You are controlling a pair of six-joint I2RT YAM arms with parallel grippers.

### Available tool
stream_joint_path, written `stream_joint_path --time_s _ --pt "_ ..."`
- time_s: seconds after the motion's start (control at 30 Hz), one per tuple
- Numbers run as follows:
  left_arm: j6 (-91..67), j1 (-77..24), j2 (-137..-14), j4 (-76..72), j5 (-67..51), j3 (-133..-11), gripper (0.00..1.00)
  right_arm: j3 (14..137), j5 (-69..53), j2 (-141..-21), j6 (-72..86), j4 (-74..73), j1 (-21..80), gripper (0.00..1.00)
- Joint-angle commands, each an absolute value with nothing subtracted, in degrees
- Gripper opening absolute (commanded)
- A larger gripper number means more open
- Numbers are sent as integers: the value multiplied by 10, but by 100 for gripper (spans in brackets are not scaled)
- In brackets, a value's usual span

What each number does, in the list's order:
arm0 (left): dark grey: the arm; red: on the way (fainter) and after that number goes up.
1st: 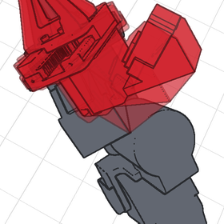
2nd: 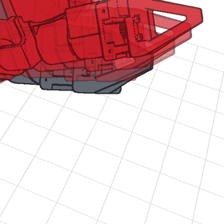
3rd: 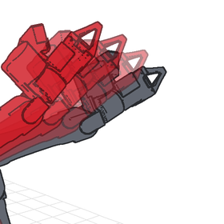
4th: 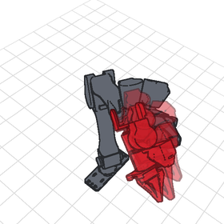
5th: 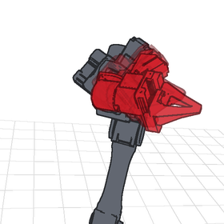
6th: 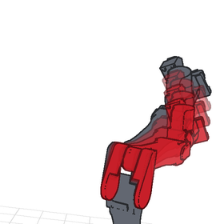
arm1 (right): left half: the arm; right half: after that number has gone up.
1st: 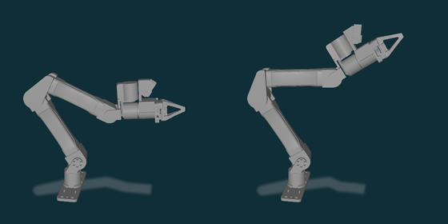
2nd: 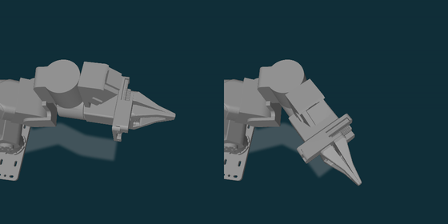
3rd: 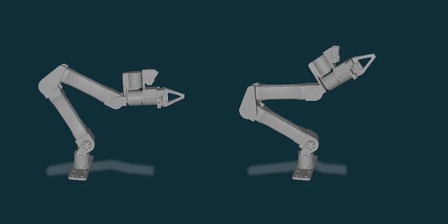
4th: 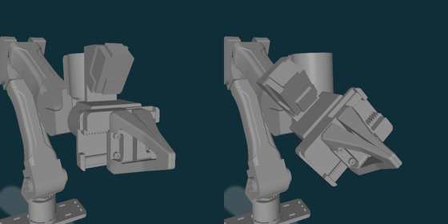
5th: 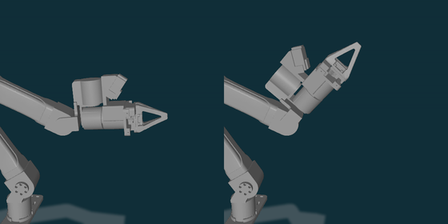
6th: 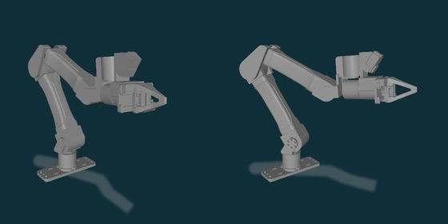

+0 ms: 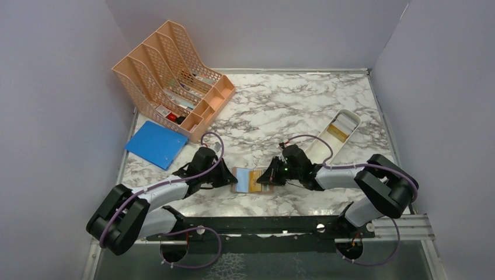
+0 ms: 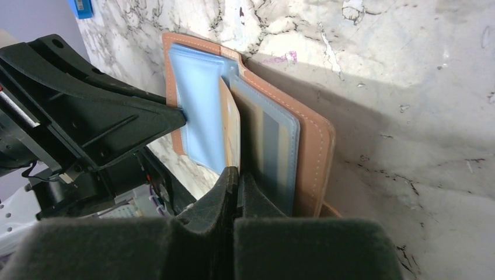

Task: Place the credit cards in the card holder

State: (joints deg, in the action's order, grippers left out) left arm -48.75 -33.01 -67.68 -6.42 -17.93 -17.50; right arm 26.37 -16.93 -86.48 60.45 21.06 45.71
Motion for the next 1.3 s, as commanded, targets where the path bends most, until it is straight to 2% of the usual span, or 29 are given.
stream_joint_path --time_s 0.0,0.2,0.4,0.53,0.7,0.97,1.27 --pt "-477 -332 -671 -71 -174 -171 9 258 -157 -880 604 222 465 1" --pt "-475 -332 -687 -81 -181 -177 9 255 -131 -878 604 262 465 1" --pt "-483 -333 -692 -91 -192 -180 11 271 -156 -914 606 275 465 5" --pt "-494 -333 -684 -103 -193 -176 12 274 -162 -927 603 276 466 11" --pt "-491 -334 -692 -104 -194 -184 16 288 -120 -900 579 198 466 24" --pt "-492 -341 -703 -108 -195 -191 14 309 -101 -872 551 112 466 44" --pt "-497 -350 -707 -113 -191 -191 14 319 -113 -885 552 107 467 51"
